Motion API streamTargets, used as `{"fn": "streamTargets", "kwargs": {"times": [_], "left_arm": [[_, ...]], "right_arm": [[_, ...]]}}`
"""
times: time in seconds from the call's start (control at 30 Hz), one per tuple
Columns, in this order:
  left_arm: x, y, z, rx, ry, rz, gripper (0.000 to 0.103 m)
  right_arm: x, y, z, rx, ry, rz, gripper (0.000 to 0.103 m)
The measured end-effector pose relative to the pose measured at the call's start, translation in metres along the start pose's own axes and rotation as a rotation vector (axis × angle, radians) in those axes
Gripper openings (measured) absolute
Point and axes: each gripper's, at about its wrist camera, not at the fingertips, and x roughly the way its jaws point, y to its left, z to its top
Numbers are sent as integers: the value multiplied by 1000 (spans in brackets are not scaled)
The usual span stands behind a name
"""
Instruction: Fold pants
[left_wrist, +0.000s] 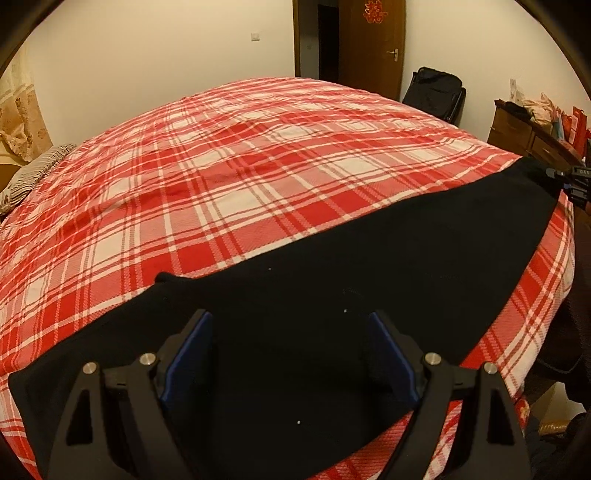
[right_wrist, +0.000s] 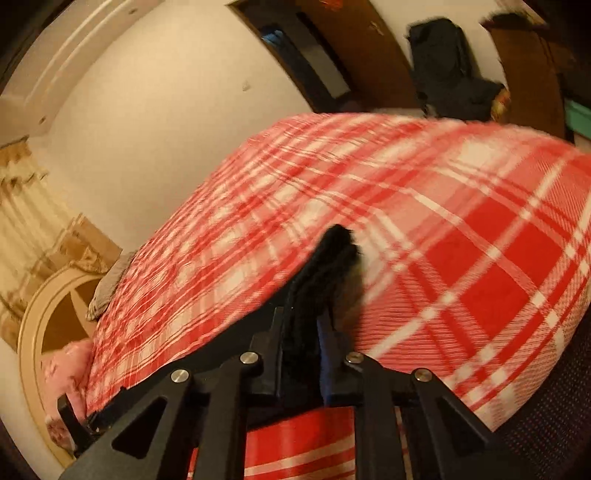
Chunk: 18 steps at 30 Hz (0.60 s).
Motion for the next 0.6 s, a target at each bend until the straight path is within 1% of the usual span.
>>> {"fn": "streamTargets", "kwargs": {"times": [0.13,0.23,0.27,0.3,0.37,0.4,0.47,0.6], "left_arm": [[-3,0,2,-8,-4,-15,88],[-4,-3,4,-2,-6,-25,88],[-5,-3,5,0,-7,-28,88],[-6,-4,5,0,-10,-35,88],[-7,-6,8,-4,-12,-61,88],[-8,-7,10,-5,-12,-67,88],[-8,-9,13,0,-15,-71,88],[-9,-19,22,34,-18,-76,88]], "right_arm": [[-7,46,-5,-105,-20,36,15],[-4,89,-14,-199,-13,76,15],[-2,97,-16,-218,-7,81,15],[4,114,-22,-257,9,92,15],[14,132,-31,-305,32,97,15],[24,145,-40,-338,59,104,15],[43,161,-58,-386,109,110,15],[79,178,-97,-489,204,94,15]]}}
